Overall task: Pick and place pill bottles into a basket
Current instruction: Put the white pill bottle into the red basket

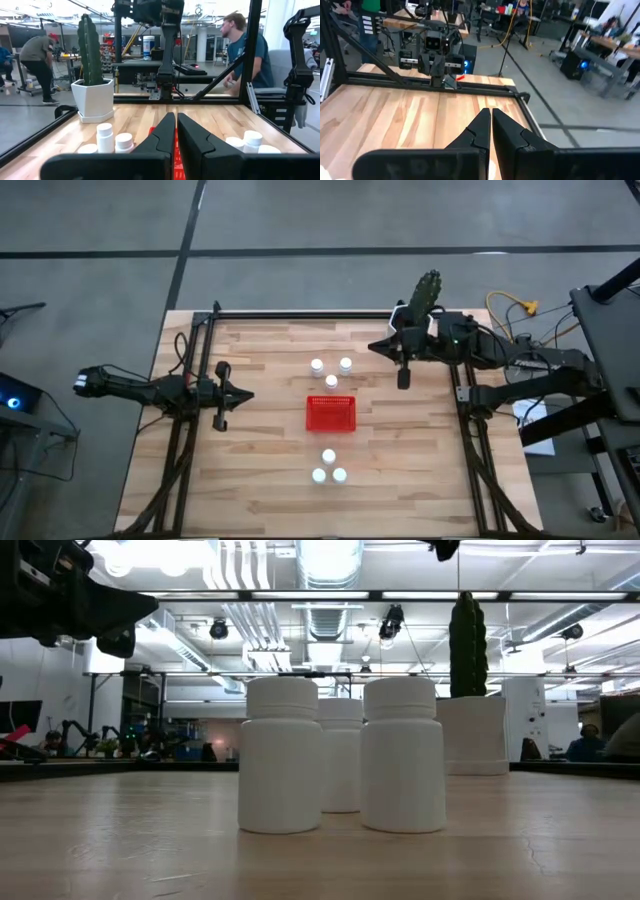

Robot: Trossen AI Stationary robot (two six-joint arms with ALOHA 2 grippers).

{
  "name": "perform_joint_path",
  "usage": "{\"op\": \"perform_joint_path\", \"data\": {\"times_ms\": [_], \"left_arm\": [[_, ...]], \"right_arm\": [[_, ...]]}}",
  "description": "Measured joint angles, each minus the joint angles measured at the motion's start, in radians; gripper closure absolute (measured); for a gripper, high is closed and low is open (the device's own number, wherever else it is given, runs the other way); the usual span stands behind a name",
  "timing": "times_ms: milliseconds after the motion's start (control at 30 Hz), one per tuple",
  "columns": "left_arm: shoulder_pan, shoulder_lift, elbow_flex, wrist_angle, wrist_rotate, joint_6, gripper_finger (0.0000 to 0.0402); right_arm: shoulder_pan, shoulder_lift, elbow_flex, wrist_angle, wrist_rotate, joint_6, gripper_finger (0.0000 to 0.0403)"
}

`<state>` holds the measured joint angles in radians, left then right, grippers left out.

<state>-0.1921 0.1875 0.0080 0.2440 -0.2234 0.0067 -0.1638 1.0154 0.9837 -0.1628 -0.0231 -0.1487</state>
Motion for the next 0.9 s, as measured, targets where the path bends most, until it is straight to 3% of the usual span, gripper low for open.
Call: {"op": "perform_joint_path", "data": {"times_ms": [333,633,900], "left_arm": [[-0.001,0.000,0.000,0.000,0.000,0.000,0.0402],[-0.001,0.001,0.000,0.000,0.000,0.000,0.0402],[-0.001,0.002,0.000,-0.007,0.000,0.000,0.0402]], "right_arm": [[0.000,0.182,0.144,-0.251,-0.065,-0.061,0.0378],[-0.028,0.353,0.296,-0.373,0.054,-0.064,0.0270],[-0.062,0.452,0.382,-0.448,0.053,-0.061,0.0191]]}}
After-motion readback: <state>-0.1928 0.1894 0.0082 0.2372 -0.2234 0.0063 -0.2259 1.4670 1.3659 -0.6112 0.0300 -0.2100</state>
